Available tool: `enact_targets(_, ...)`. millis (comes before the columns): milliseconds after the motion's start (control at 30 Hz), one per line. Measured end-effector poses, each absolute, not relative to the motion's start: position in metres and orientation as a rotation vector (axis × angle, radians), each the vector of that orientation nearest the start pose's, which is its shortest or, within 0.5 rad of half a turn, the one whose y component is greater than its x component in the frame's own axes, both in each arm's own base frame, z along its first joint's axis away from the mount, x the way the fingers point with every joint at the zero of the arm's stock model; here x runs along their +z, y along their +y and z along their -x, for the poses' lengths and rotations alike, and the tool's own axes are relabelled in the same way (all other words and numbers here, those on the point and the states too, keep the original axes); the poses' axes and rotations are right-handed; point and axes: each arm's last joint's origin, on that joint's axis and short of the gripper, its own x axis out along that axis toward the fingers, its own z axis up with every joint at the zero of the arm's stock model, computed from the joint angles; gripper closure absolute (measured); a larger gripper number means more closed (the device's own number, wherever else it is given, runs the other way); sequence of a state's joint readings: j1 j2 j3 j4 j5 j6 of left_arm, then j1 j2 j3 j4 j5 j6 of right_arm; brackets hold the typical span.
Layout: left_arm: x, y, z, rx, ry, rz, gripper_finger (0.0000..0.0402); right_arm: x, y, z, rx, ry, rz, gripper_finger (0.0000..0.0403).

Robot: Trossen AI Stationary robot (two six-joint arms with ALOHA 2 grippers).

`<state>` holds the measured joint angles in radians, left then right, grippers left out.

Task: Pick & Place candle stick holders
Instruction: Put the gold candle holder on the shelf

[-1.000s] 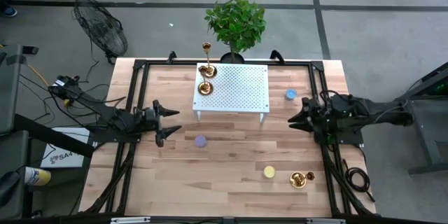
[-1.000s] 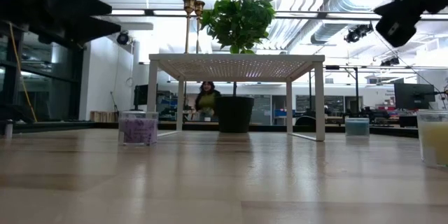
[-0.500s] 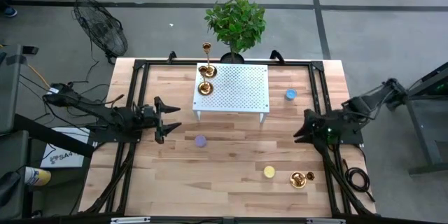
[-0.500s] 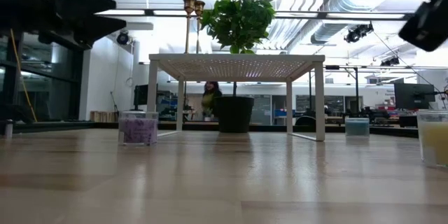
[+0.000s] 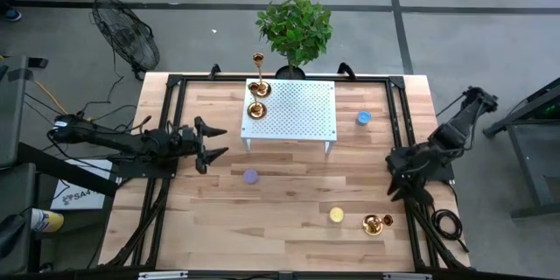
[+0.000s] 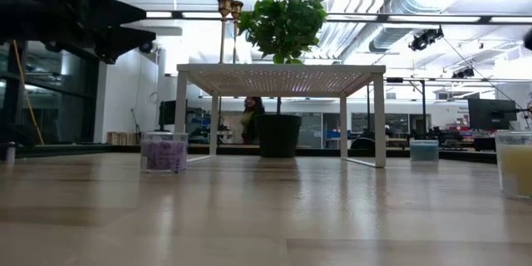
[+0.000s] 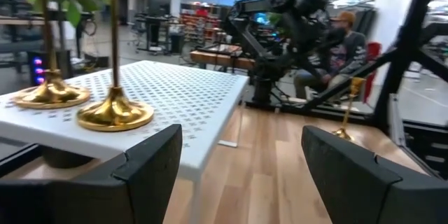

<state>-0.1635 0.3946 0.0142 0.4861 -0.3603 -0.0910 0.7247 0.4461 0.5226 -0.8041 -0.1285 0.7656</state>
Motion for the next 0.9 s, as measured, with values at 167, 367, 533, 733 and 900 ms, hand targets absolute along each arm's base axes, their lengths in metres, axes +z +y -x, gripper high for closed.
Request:
enact_targets(167, 0.179, -0.009, -0.12, 0.208, -0.109, 0.118, 0.011, 0.222, 0.068, -0.066, 0.56, 1.032, -0.443, 0.0289)
enact_targets(367, 0.178, -0.009, -0.121, 0.209, -0.091, 0.113, 0.011, 0.207, 0.073, -0.07, 0.597, 1.032, -0.505, 0.0289)
enact_targets(533, 0.176, -0.009, -0.121, 0.21, -0.076, 0.109, 0.011, 0.19, 0.08, -0.075, 0.692, 0.959, -0.489, 0.0289)
enact_targets(733, 0.174, -0.009, -0.121, 0.212, -0.053, 0.103, 0.011, 0.168, 0.086, -0.08, 0.834, 0.868, -0.503, 0.0289)
enact_targets(900, 0.172, -0.009, -0.121, 0.213, -0.035, 0.098, 0.011, 0.152, 0.086, -0.079, 0.841, 0.856, -0.496, 0.0289)
